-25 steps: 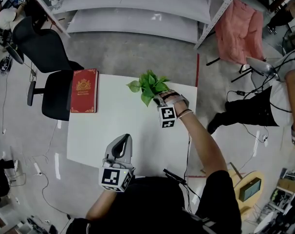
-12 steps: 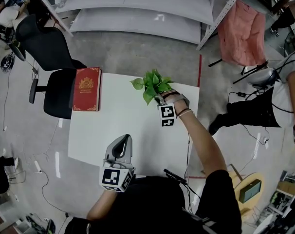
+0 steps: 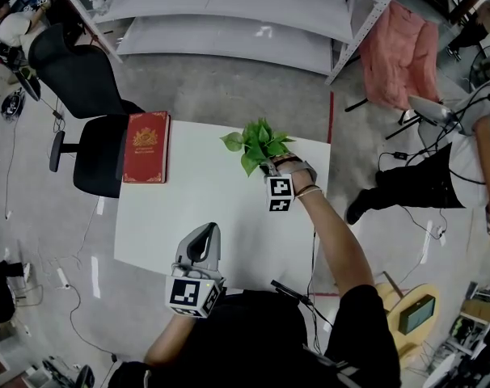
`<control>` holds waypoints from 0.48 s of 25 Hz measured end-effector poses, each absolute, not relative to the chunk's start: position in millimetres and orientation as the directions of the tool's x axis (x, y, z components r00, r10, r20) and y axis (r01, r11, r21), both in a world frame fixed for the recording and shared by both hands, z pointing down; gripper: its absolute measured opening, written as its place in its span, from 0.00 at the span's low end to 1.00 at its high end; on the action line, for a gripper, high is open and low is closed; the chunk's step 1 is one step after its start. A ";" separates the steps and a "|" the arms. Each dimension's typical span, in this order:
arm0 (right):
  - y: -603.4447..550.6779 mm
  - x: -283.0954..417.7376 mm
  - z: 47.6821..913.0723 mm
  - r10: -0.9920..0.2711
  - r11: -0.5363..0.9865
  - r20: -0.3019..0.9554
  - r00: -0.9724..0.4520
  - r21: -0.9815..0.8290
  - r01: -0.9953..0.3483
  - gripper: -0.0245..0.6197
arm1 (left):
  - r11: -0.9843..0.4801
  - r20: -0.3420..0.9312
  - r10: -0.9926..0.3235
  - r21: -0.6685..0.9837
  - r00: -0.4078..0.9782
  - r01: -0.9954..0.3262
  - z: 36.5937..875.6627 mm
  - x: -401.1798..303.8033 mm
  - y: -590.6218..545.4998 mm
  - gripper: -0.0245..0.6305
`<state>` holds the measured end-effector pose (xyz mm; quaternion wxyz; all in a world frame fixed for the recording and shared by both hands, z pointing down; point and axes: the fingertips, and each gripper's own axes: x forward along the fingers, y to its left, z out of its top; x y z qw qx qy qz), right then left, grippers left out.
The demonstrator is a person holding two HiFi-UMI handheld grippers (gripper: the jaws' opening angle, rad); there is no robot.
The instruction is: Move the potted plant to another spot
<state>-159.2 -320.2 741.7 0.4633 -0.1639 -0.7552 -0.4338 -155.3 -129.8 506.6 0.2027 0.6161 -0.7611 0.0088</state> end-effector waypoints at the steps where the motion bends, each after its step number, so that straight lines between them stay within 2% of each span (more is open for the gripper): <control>1: -318.6 -157.0 741.5 -0.159 0.576 0.841 -0.517 0.504 0.643 0.09 | 0.236 0.317 -0.936 0.235 -0.155 -0.943 506.2 -155.2 -128.3 0.06; 12: -289.1 -125.3 736.0 -0.202 0.649 0.843 -0.498 0.496 0.577 0.08 | 0.163 0.299 -0.950 0.233 -0.089 -0.959 503.5 -151.5 -114.8 0.06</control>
